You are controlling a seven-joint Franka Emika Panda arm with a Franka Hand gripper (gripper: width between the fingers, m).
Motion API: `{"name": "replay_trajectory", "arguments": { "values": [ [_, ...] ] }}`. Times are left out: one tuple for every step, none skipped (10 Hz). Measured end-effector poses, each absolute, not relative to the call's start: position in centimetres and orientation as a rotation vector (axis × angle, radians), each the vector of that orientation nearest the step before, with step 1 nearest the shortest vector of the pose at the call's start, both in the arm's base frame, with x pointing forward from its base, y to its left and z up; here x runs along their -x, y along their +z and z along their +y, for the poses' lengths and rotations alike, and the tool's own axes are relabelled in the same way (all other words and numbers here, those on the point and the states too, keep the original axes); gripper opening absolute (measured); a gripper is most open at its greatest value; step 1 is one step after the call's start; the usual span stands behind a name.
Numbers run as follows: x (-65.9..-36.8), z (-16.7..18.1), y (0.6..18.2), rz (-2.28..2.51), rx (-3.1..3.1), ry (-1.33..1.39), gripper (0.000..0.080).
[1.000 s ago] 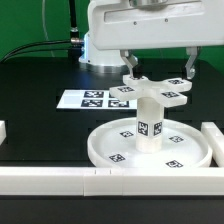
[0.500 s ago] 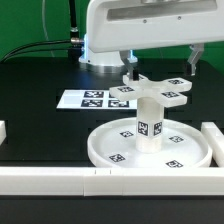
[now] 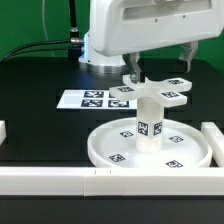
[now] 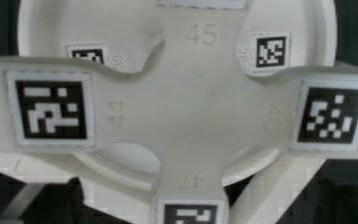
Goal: Assemble round table
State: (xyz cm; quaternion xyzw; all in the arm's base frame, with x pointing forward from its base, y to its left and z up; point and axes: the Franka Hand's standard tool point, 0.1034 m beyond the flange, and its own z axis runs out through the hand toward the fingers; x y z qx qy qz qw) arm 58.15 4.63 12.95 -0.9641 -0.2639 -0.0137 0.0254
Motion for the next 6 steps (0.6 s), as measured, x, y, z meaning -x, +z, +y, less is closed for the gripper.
{"name": "replay_trajectory", "arguments": {
  "values": [
    [-58.12, 4.58, 12.9, -0.897, 2.96, -0.041, 0.0649],
    [-57.9, 4.47, 12.7, -1.11, 2.898, -0.019, 0.0649],
    [-57.63, 4.48, 12.5, -1.215, 2.851, 0.014, 0.0649],
    [-57.58, 4.47, 12.37, -1.373, 2.779, 0.026, 0.0649],
    [-57.54, 4.39, 12.28, -1.476, 2.724, 0.026, 0.0649],
    [-57.55, 4.27, 12.28, -1.502, 2.712, 0.027, 0.0649]
  ]
}}
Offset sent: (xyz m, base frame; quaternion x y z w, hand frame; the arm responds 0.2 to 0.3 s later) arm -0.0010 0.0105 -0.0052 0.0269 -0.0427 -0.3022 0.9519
